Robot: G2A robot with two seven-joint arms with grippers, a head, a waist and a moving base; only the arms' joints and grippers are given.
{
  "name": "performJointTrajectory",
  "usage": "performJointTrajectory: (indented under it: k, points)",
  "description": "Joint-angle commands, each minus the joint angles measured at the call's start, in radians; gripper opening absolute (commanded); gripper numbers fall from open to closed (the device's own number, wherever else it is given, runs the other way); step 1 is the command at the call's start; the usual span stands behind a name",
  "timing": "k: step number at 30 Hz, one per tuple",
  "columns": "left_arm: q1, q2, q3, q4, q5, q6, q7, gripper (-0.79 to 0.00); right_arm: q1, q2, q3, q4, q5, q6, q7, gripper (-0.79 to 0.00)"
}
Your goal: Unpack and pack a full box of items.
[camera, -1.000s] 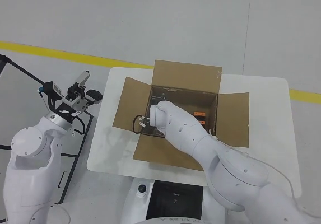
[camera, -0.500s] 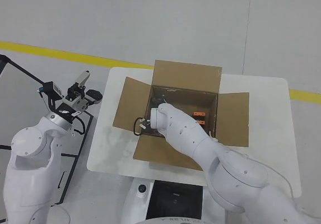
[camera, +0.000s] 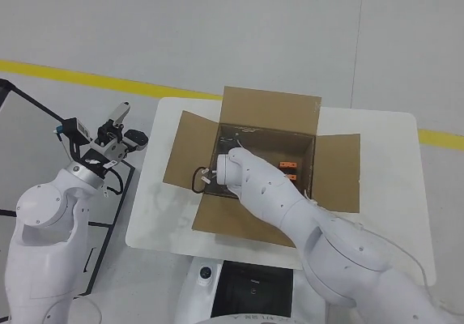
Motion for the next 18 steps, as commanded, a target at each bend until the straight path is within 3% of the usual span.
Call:
performJointTrajectory:
  k: [1,10,18]
  points:
    - [0.000,0.000,0.000,0.000,0.000,0.000,0.000,0.000,-0.005,0.006,0.007,-0.020,-0.006,0.008,0.000,-0.785]
    - [0.000,0.000,0.000,0.000,0.000,0.000,0.000,0.000,-0.051,0.058,0.030,-0.223,-0.094,0.138,0.019,-0.785]
    - [0.000,0.000,0.000,0.000,0.000,0.000,0.000,0.000,-0.138,0.158,0.062,-0.509,-0.250,0.302,0.089,-0.785]
